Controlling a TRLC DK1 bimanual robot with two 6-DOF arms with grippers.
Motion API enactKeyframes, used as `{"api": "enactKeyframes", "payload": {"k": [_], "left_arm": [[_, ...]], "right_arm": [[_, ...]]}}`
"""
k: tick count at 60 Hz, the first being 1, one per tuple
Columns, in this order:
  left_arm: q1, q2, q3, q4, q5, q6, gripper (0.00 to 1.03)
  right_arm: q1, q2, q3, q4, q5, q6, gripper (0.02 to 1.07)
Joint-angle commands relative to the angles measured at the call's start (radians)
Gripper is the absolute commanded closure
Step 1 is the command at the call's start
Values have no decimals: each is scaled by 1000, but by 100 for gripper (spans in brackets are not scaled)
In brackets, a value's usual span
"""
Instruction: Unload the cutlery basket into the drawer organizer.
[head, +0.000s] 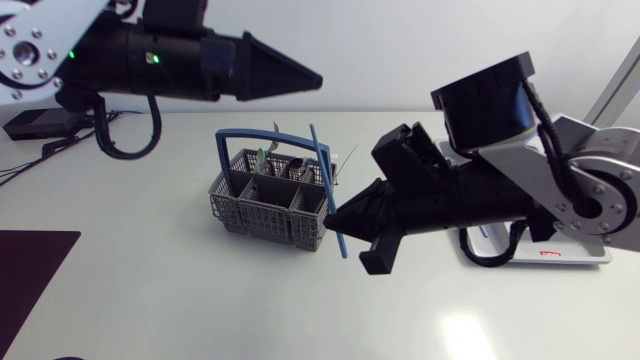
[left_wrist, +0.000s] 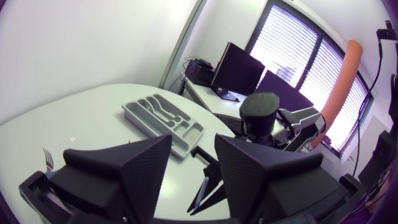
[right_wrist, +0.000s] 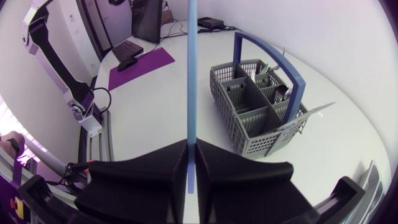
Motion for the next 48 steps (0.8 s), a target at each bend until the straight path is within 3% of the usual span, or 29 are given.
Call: {"api": "enactKeyframes", "payload": {"k": [1,14,22,27,31,34,48], "left_arm": [[39,-6,87,9,5,-43,32],[190,-23,147,6,5,-57,30],[268,-56,103,-29,-9,25,30],[273,-75,66,-80,-90,115,30],[254,-88,23,-118,-133,198,30],[227,-104,-26,-120,-211,255,30],[-37,-125,-195,-98,-544,393,31]], "right_arm": [[-8,-19,-38,-19,8,-10,101],[-172,-96,-64,-67,11,-16,101],[-319,-130,-76,-82,34,-23,101],[-400,-136,-82,-84,74,-32,101],[-463,-131,-88,-73,117,-44,101],[-500,-120,-95,-62,147,-56,101],[-704,50,-90,-11,202,-92,101]]}}
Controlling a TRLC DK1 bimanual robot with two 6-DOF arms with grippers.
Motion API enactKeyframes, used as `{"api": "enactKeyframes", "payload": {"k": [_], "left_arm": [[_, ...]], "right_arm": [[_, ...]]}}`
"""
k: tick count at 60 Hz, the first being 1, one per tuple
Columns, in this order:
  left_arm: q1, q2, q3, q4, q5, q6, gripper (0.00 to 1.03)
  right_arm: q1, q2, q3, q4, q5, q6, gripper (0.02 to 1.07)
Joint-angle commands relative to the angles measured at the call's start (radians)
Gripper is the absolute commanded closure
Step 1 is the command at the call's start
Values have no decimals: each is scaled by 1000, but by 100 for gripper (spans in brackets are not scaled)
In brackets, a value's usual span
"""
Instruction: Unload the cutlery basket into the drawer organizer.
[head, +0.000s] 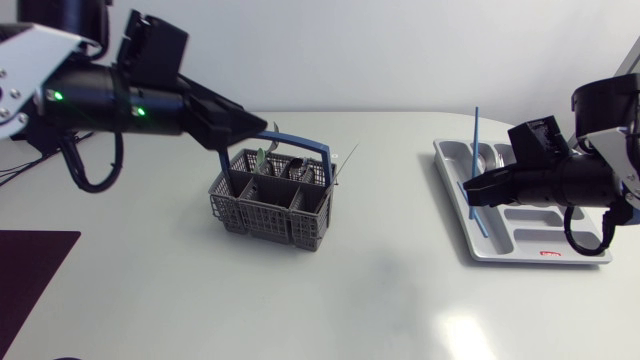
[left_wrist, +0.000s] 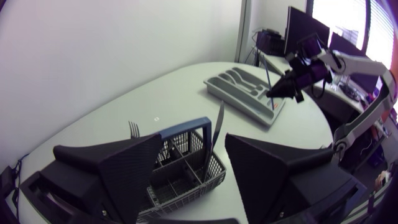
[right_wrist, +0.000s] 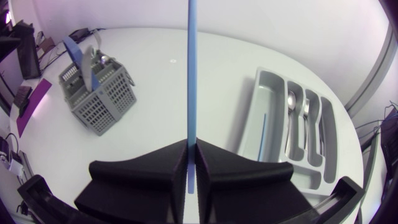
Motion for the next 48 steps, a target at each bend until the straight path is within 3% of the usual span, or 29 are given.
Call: {"api": "enactKeyframes", "payload": {"k": [1,8,14,37,48], "left_arm": [[-98,-12,-39,12,-92,60,31],[-218,22,-28,15,-233,77,31],[-276,54,-11,21,-298,80,33],[-391,192,49,53,-417,100,36],[-431,261,84,76,-469,110,37]], "right_arm": [[-61,88,-13,22,12,-29,101],[-130,223,16,53,43,-49,101],[-166,313,40,77,72,-50,101],[-202,534,139,128,146,-46,97],[-202,579,142,157,161,-43,64]]}}
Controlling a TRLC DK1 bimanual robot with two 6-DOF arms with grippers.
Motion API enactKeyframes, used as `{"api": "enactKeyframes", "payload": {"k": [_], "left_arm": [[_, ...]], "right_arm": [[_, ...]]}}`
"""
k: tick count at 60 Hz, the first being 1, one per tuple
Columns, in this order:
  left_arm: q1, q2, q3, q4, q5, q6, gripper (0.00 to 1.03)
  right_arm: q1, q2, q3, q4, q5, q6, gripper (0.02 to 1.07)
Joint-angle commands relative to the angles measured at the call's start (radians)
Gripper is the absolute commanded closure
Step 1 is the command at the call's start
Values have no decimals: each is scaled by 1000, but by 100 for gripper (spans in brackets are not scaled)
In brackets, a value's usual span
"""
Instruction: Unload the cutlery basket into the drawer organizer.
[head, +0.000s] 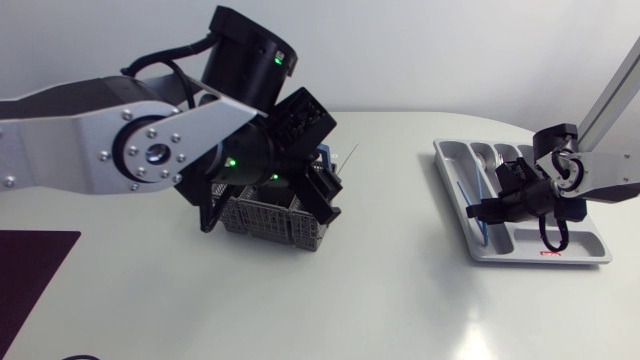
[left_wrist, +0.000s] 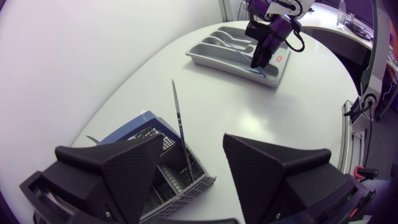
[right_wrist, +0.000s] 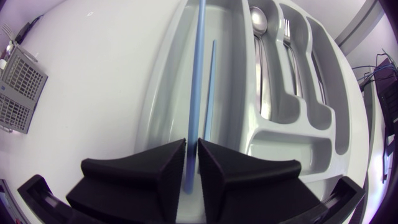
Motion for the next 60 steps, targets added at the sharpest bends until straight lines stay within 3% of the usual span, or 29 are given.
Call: {"api": "enactKeyframes", "payload": {"k": [1,10,18,31,52,60], "left_arm": [[-23,42,37,29,-19,26,37],[-44,96,33,118,-62,31,40],[-67,142,28,200,-94,31,46],[-64,212,-4,387,-162,60,54],[-56,330,34,471,-246,78,54],[-56,355,39,519,-266,81,67]], "right_arm": [[-6,34,16,18,12,-4,62],[-9,43,11,31,15,-4,43],[-9,9,-9,31,14,-4,34],[11,-90,-50,23,12,-2,31],[36,-207,-105,3,1,1,26],[45,-227,-124,4,0,1,26]]}}
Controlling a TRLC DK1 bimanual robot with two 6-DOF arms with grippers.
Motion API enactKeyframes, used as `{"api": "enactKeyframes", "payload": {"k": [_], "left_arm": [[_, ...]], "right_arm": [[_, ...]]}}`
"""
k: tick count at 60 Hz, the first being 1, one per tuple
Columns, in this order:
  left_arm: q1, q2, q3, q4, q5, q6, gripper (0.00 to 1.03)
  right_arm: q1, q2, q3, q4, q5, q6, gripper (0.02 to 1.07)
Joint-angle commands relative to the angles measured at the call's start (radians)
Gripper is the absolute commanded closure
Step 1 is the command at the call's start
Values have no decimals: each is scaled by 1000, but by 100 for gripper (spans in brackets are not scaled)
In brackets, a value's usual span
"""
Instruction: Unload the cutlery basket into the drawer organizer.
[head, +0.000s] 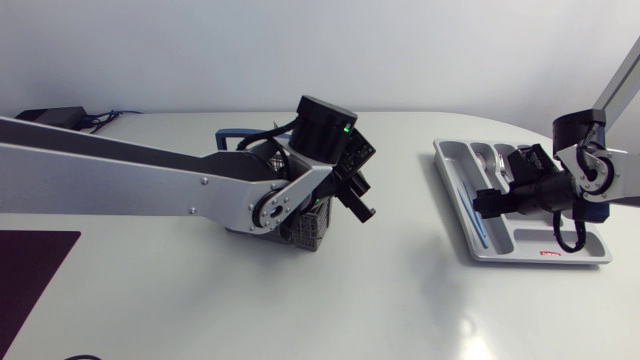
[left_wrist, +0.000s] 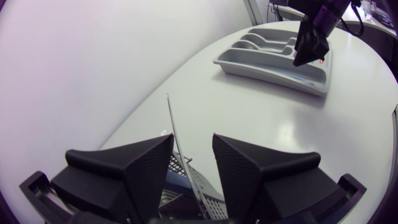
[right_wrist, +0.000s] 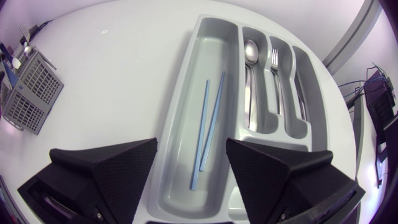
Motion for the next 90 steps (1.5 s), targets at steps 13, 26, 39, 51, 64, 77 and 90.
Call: {"api": "enactKeyframes", "payload": {"k": [13,26,39,51,64,77,90], "left_arm": [[1,46,38,35,-19,9,97],[12,-25,-37,93,-19,4,100],[39,-155,-151,167,-8,-56,100],[65,-296,-178,172,46,-88,100],[79,-433,-122,75,104,-151,100],[88,-514,-49,-71,214,-238,100],[148,-516,23,-241,538,-304,100]], "right_arm": [[18,-27,-46,-9,-6,0,24],[48,-78,-60,-18,-6,12,24],[83,-106,-63,-38,5,27,24],[155,-161,-79,-48,9,49,21],[250,-264,-83,-69,5,53,18],[339,-385,-88,-104,-90,56,18],[391,-477,-83,-156,-300,42,18]]}}
